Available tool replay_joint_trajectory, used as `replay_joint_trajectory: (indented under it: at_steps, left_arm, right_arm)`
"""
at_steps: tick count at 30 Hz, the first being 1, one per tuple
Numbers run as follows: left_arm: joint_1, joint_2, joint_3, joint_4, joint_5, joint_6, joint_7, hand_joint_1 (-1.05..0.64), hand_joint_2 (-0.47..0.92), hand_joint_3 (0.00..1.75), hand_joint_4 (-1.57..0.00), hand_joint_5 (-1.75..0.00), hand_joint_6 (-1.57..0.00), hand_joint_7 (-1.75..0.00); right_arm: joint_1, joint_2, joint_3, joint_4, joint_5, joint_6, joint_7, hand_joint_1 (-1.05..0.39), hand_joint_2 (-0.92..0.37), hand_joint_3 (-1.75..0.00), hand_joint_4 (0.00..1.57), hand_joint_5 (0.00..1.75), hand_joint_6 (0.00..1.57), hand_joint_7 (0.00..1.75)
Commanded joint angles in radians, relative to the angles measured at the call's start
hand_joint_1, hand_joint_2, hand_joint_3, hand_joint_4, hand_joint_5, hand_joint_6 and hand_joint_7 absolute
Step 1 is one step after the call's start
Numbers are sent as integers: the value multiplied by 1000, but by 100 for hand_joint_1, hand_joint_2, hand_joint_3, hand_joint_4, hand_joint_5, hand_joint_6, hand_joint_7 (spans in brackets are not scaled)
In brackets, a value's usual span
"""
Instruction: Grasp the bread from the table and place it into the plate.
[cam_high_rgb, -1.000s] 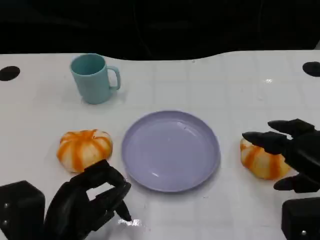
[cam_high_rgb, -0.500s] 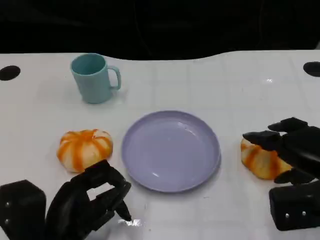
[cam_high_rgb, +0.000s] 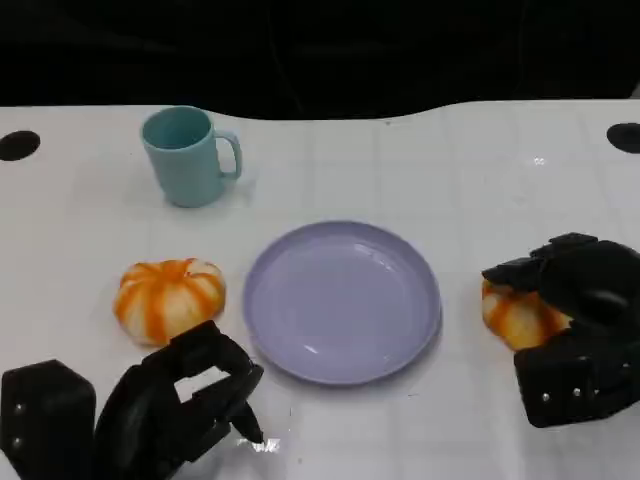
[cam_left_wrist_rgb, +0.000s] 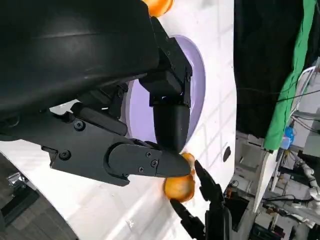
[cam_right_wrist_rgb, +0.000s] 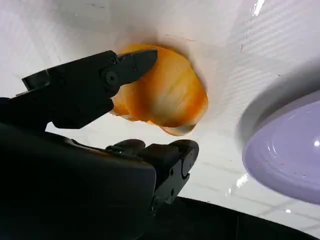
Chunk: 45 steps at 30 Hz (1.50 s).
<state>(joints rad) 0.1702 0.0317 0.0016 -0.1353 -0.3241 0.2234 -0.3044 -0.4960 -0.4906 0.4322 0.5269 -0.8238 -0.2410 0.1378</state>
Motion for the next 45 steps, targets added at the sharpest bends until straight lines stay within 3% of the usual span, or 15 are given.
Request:
replay_joint_trajectory:
  at_steps: [1,12,14,15,16,19,26,27,29,32,37,39,41,43,45]
  left_arm:
    - [6,8,6,-16,3,-1,6,-59,92,20,-73,-175,-62,-161]
    - [19,7,1,-36,5,1,7,-58,92,21,-74,-175,-62,-158]
    - [23,8,-1,-42,7,1,7,-58,92,21,-73,-175,-62,-158]
    - [25,9,-3,-43,10,-2,6,-58,92,21,-73,-175,-62,-158]
    - [27,9,-3,-45,10,-1,6,-58,92,20,-73,-175,-62,-159]
    - [31,9,-3,-47,7,-7,2,-58,92,21,-72,-175,-62,-159]
    - [35,7,-2,-44,2,-18,-6,-58,92,21,-73,-175,-62,-158]
    - [35,7,-2,-44,2,-19,-5,-58,92,21,-73,-175,-62,-157]
    - [36,7,-2,-45,3,-18,-3,-58,92,21,-73,-175,-62,-157]
    - [39,10,-4,-50,6,-14,0,-57,92,22,-73,-175,-62,-157]
    - [37,9,-3,-48,1,-11,-2,-56,92,23,-72,-175,-61,-158]
    - [39,11,-4,-50,3,-10,-2,-56,92,23,-72,-175,-61,-158]
    - [40,10,-4,-56,4,-1,6,-55,92,23,-73,-175,-61,-158]
    - [40,8,-3,-59,4,5,11,-55,92,22,-74,-175,-63,-157]
    - [41,9,-5,-60,12,4,14,-56,92,21,-74,-175,-63,-156]
  right_arm:
    - [-41,10,13,46,32,14,56,-31,-80,0,23,26,42,1]
    - [-118,76,39,137,53,79,106,-27,-85,-1,48,16,63,5]
    - [-122,92,30,158,67,77,75,-25,-86,-1,65,21,74,8]
    - [-122,100,22,169,77,74,54,-23,-87,-1,73,32,81,8]
    - [-123,108,15,181,85,69,21,-20,-87,-1,73,67,91,7]
    - [-134,124,16,224,81,60,-74,-15,-89,-1,78,120,109,8]
    - [-187,135,38,378,65,-27,-246,-4,-92,-1,82,164,130,14]
    - [-194,135,43,399,63,-43,-269,-3,-92,-5,81,169,123,39]
    - [-205,136,53,431,60,-64,-303,-4,-92,-14,80,173,87,122]
    - [-213,141,55,471,67,-97,-361,-6,-91,-18,80,175,71,156]
    - [-216,155,44,518,80,-149,-481,-4,-85,-22,84,175,70,161]
    - [-213,159,39,525,86,-171,-528,-3,-63,-63,86,175,81,141]
    - [-211,160,33,527,93,-202,-573,-1,-49,-88,88,175,89,128]
    - [-210,161,24,524,106,-223,-590,1,-43,-102,90,175,89,134]
    - [-208,161,13,514,121,-243,-607,2,-44,-101,91,175,83,151]
